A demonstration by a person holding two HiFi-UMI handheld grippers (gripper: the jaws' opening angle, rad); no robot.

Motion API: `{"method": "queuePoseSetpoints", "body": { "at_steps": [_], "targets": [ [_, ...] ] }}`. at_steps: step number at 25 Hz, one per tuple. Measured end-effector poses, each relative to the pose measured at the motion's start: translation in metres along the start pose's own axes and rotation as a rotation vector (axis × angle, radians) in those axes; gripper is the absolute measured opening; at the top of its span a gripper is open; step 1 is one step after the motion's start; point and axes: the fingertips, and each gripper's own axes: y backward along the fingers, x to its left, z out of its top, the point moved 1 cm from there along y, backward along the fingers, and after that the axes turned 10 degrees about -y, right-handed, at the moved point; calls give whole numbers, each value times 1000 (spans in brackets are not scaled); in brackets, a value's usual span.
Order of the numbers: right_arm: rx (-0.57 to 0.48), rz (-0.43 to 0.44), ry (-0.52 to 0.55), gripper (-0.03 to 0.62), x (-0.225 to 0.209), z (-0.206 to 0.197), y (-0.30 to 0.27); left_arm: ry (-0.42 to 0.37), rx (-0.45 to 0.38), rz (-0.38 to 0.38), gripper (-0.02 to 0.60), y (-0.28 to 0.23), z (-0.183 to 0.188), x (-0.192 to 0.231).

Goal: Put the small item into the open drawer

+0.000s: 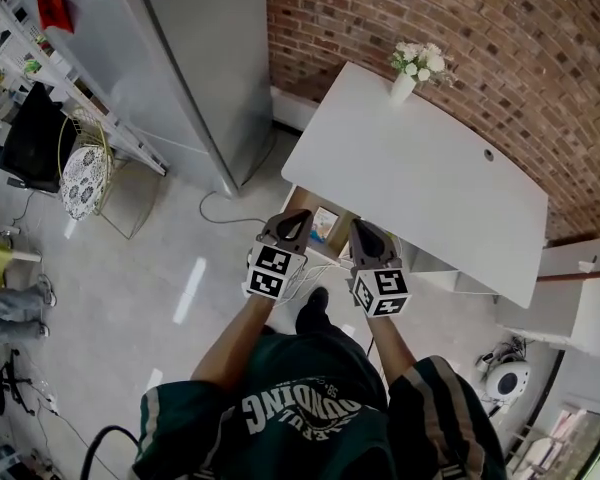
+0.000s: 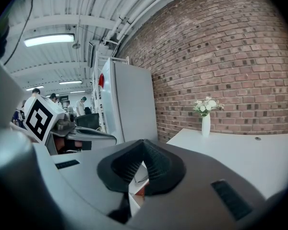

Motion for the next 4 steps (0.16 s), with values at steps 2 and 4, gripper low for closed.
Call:
{"method": "queuePoseSetpoints", "body": {
  "at_steps": [2,4],
  "targets": [
    [1,0,1,25,-3,1,-1,-2,2,1,15,-3,1,1],
    [2,1,2,25,-5,2,-3,-6,6,3,15,-5,3,3]
  ]
}}
